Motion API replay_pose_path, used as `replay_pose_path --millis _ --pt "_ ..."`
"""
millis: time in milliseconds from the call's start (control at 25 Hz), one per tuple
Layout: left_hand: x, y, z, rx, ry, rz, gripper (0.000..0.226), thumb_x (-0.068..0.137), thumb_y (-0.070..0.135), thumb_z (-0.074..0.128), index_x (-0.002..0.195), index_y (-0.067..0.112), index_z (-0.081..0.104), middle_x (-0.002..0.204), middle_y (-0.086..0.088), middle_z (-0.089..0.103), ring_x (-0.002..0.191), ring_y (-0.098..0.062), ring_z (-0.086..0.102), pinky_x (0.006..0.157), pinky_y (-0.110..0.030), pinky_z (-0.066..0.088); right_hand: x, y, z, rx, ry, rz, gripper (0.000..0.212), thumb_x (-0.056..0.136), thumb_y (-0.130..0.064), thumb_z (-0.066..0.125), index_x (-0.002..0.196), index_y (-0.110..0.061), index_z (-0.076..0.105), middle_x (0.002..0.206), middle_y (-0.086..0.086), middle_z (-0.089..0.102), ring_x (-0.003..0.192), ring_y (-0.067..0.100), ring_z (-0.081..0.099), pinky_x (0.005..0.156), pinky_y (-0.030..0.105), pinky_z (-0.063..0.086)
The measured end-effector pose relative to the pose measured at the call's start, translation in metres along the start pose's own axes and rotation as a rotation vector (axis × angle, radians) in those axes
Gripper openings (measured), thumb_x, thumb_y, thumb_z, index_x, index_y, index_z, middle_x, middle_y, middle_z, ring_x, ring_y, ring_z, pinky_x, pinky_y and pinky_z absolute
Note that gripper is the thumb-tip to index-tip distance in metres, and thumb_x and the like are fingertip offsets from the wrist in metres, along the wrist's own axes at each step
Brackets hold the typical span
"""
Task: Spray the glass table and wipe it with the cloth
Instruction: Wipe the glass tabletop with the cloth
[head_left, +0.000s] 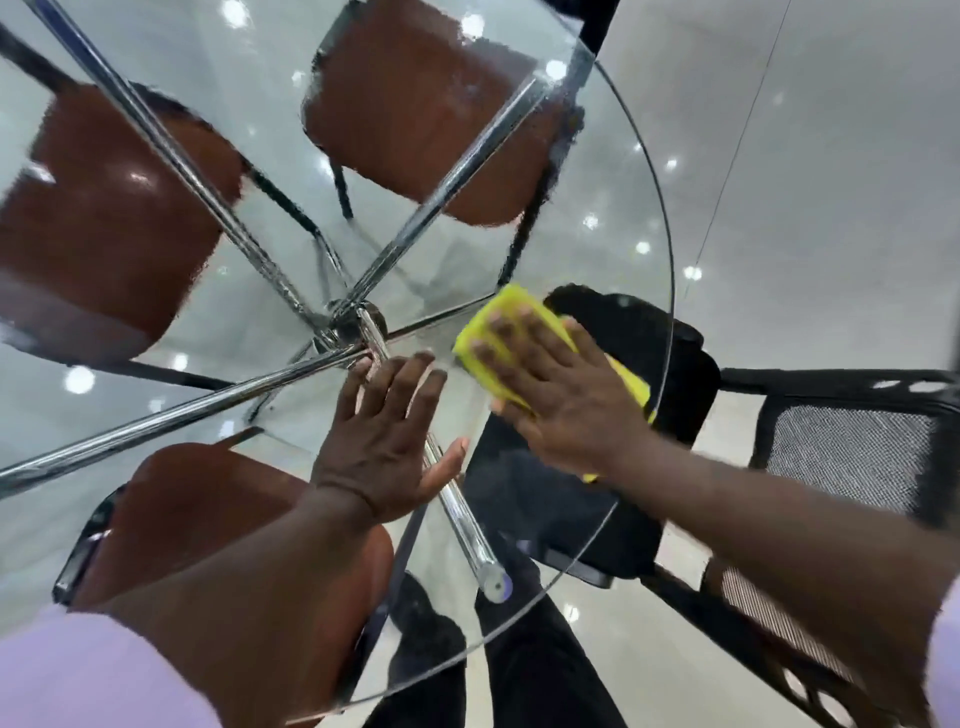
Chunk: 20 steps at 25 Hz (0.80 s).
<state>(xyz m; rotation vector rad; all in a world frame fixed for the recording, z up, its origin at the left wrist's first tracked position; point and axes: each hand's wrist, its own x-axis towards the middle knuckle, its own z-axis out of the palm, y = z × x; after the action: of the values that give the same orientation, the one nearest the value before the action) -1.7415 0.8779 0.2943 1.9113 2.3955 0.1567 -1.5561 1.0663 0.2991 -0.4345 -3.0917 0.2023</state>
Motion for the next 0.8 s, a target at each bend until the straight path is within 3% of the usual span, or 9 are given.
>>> replay_pose_path --millis 80,120,240,280,320,440,480,680,800 --pt "0.002 -0.002 0.001 -0.003 -0.001 0.0 0.079 0.089 0.063 0.06 0.146 0.01 0.054 0.157 -0.012 0.047 0.141 -0.038 0.046 0.119 -0.06 0.03 0.03 0.073 -0.011 -0.066 -0.08 -0.348 0.058 0.113 -0.049 0.042 0.168 -0.038 0.027 0.177 -0.001 0.028 0.164 0.025 0.028 0.131 0.056 0.026" --pt "0.004 -0.002 0.001 -0.005 -0.009 -0.005 0.079 0.088 0.063 0.061 0.146 0.01 0.054 0.156 -0.012 0.047 0.142 -0.037 0.046 0.119 -0.061 0.031 0.047 0.1 -0.011 -0.057 -0.041 -0.209 0.059 0.112 -0.049 0.04 0.168 -0.037 0.026 0.177 -0.001 0.028 0.164 0.025 0.029 0.129 0.057 0.029" --pt "0.002 -0.001 -0.001 -0.006 -0.016 -0.014 0.078 0.087 0.063 0.061 0.145 0.01 0.055 0.157 -0.011 0.046 0.142 -0.036 0.046 0.119 -0.061 0.032 0.08 0.089 -0.005 0.077 0.148 0.82 0.065 0.11 -0.053 0.022 0.171 -0.034 0.02 0.181 0.002 0.016 0.167 0.026 0.016 0.127 0.058 0.03" --pt "0.001 -0.001 -0.002 -0.003 -0.019 -0.013 0.078 0.087 0.063 0.06 0.144 0.01 0.055 0.157 -0.011 0.046 0.142 -0.036 0.046 0.119 -0.06 0.032 0.082 0.066 -0.004 0.091 0.146 0.923 0.065 0.11 -0.052 0.021 0.172 -0.032 0.019 0.181 0.002 0.014 0.168 0.027 0.014 0.127 0.058 0.029" --pt "0.002 -0.001 -0.002 -0.002 -0.024 -0.012 0.078 0.087 0.064 0.06 0.144 0.011 0.056 0.157 -0.01 0.046 0.142 -0.035 0.046 0.119 -0.06 0.031 0.078 0.047 -0.003 0.066 0.139 0.796 0.064 0.111 -0.051 0.023 0.172 -0.03 0.02 0.181 0.002 0.015 0.168 0.028 0.014 0.127 0.058 0.03" --pt "0.003 -0.001 -0.001 0.005 -0.022 -0.017 0.078 0.087 0.064 0.06 0.145 0.011 0.055 0.158 -0.009 0.045 0.143 -0.034 0.043 0.12 -0.059 0.031 0.056 0.07 -0.011 -0.027 -0.047 -0.093 0.06 0.113 -0.052 0.034 0.17 -0.038 0.023 0.18 -0.005 0.021 0.166 0.02 0.016 0.131 0.053 0.026" --pt "0.002 0.0 -0.001 0.01 -0.021 -0.015 0.078 0.087 0.064 0.061 0.145 0.011 0.055 0.158 -0.009 0.045 0.144 -0.034 0.043 0.12 -0.059 0.031 0.057 0.094 -0.014 -0.044 -0.051 -0.125 0.06 0.113 -0.053 0.037 0.169 -0.039 0.025 0.179 -0.005 0.023 0.166 0.02 0.019 0.13 0.053 0.028" --pt "0.002 -0.002 -0.001 -0.002 -0.022 -0.009 0.081 0.086 0.063 0.064 0.147 0.012 0.052 0.16 -0.009 0.043 0.146 -0.034 0.042 0.121 -0.059 0.028 0.03 0.054 -0.011 0.087 0.189 1.095 0.064 0.111 -0.052 0.022 0.172 -0.032 0.021 0.181 0.003 0.016 0.167 0.028 0.018 0.124 0.053 0.036" --pt "0.002 -0.001 -0.001 -0.012 -0.026 -0.013 0.081 0.086 0.062 0.064 0.148 0.011 0.049 0.159 -0.01 0.042 0.144 -0.034 0.038 0.123 -0.057 0.024 -0.035 -0.017 -0.001 0.052 0.138 0.716 0.06 0.115 -0.048 0.026 0.172 -0.031 0.022 0.181 0.001 0.013 0.167 0.027 0.016 0.129 0.055 0.029"
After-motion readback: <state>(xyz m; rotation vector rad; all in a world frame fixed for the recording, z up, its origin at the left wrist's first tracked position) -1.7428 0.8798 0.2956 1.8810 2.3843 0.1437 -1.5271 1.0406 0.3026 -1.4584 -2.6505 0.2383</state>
